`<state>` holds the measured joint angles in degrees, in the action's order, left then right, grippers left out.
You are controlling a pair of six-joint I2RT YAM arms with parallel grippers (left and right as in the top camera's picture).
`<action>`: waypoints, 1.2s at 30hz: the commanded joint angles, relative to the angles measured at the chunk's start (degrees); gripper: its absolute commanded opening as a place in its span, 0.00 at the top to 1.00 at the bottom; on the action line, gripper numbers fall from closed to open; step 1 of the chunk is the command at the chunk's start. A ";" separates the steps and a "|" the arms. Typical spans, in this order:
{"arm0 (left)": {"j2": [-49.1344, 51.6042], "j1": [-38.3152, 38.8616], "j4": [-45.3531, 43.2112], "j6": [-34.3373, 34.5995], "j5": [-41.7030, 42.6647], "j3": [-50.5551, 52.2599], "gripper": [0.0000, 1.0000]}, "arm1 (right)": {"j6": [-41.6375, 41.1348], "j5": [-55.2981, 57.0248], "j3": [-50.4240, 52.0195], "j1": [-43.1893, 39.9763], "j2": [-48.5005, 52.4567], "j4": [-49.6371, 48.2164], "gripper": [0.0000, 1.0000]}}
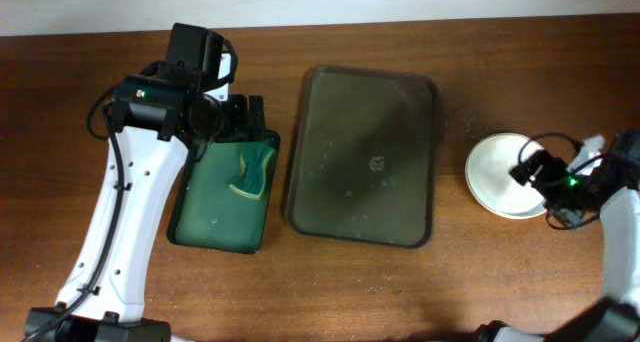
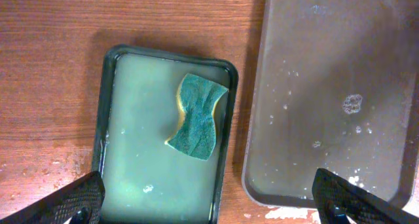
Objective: Clean dirty plates on tray and stack at the side
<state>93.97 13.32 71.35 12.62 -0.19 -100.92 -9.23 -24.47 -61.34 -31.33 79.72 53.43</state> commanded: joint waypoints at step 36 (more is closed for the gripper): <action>-0.13 -0.26 0.02 -0.52 0.24 -0.15 0.01 | 19.71 11.58 61.02 33.55 -78.44 -50.18 0.02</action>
<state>94.00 13.32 71.37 12.62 -0.19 -100.92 10.52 -12.36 -0.60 2.55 1.13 2.96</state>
